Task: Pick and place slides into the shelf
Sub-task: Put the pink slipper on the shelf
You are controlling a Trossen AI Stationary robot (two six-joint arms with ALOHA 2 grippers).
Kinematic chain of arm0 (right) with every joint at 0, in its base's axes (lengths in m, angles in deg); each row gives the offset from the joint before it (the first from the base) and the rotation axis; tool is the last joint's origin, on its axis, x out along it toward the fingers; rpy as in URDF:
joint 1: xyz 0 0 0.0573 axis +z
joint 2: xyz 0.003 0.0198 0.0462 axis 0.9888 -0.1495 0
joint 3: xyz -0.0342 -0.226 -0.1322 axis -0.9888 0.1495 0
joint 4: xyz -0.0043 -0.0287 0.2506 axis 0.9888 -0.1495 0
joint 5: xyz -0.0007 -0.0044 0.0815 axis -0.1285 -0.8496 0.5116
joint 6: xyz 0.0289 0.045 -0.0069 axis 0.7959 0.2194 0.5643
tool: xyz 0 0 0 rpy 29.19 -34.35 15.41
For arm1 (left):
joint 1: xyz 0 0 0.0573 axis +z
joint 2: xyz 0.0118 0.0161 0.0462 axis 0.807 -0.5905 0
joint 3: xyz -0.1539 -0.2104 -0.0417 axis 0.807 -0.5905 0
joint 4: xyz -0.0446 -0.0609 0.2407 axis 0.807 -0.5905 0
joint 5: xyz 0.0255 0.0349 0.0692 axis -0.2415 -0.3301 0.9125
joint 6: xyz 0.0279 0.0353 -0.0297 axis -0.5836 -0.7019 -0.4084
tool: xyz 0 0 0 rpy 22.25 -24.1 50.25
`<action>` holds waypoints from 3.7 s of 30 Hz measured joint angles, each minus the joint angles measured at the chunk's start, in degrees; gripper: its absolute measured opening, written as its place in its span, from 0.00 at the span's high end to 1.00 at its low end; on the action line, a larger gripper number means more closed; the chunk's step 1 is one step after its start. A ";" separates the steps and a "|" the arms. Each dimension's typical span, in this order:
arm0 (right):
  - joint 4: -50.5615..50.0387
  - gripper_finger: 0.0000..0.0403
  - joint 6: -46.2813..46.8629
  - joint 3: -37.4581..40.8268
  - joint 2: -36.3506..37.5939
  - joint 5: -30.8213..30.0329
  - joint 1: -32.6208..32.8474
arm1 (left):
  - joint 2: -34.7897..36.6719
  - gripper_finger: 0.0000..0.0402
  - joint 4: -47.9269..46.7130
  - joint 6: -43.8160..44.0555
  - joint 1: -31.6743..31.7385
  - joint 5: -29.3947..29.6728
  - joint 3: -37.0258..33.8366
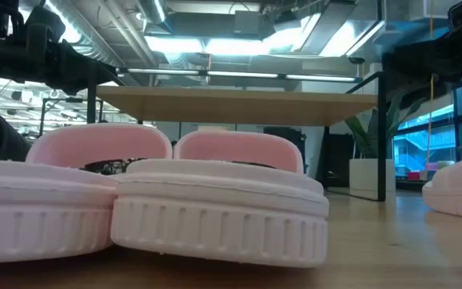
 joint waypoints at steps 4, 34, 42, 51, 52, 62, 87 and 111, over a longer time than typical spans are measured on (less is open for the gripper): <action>-0.07 0.55 1.80 0.00 0.00 -0.05 0.00 | 0.01 0.65 0.00 -0.01 0.01 -0.01 0.02; 10.76 0.55 7.39 -2.24 -2.10 0.08 0.00 | 0.00 0.65 0.00 -0.02 0.00 0.00 0.02; 7.47 0.55 1.31 -12.31 -16.04 0.05 0.54 | 0.00 0.65 0.00 -0.02 0.00 -0.01 0.02; -13.67 0.55 2.97 -37.46 -44.35 0.00 7.68 | 0.00 0.65 0.00 0.00 0.02 0.00 0.02; -18.04 0.55 4.68 -41.82 -47.62 -0.24 8.96 | 0.00 0.65 0.00 0.00 0.02 -0.02 0.02; -57.12 0.55 30.00 -78.44 -73.31 -10.37 19.88 | 0.00 0.65 0.00 -0.01 0.01 -0.02 0.02; -63.49 0.55 29.96 -85.57 -80.54 2.04 24.38 | 0.02 0.65 0.02 -0.34 0.02 0.00 0.02; -71.69 0.27 43.09 -85.56 -81.06 4.04 27.17 | 0.00 0.65 0.02 2.93 0.02 0.00 0.02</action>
